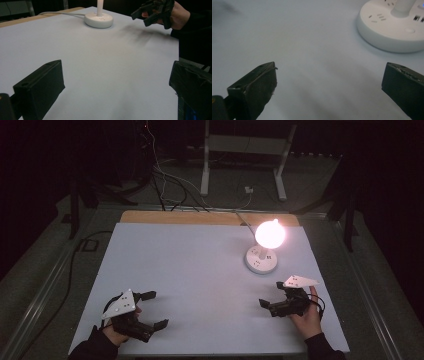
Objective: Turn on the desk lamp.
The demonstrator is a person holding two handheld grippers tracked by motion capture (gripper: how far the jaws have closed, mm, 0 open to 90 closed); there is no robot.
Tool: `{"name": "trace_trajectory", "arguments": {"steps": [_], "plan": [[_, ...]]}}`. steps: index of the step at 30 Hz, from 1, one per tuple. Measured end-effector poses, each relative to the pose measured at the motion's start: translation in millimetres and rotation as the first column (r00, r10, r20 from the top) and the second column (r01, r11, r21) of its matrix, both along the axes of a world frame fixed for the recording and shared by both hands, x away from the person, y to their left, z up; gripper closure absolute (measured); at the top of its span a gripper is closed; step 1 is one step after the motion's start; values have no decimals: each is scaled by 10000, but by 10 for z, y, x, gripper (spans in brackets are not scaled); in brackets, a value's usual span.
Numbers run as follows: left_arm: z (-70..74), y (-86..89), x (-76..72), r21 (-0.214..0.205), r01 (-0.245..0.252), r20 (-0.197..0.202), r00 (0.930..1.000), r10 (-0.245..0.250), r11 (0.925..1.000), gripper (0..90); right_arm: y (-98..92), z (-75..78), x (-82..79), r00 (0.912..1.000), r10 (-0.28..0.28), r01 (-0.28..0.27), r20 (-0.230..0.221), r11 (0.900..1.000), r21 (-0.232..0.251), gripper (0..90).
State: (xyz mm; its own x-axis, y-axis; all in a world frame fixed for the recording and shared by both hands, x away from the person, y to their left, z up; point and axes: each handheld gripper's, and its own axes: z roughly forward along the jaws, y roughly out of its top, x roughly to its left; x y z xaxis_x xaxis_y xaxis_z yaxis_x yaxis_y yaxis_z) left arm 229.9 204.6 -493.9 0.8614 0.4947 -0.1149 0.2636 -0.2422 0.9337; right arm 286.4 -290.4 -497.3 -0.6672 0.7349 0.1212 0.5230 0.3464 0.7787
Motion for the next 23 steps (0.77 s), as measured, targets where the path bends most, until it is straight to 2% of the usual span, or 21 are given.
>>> {"name": "trace_trajectory", "arguments": {"steps": [3, 10, 15, 16, 23], "plan": [[3, 0, 1, -54, -3, 1, 10000, 3, 10000, 3, -60, -46, -91, 9998, 80, -82, -200, 9999, -93, 0], [-2, -8, -3, 21, 14, -4, 10000, -14, 10000, 3, -152, -91, -241, 9994, -53, 42, -353, 9995, -302, 0], [-6, -16, -1, 32, 24, -38, 10000, -24, 10000, 3, -213, -123, -355, 9997, -227, 218, -107, 9968, -765, 0], [-7, -17, -2, 64, 22, -42, 10000, -21, 10000, 3, -230, -135, -361, 9996, -268, 264, -37, 9958, -872, 0], [-11, -19, 2, 89, 27, -42, 10000, -27, 10000, 3, -238, -147, -341, 9996, -262, 256, -65, 9961, -842, 0]]}}
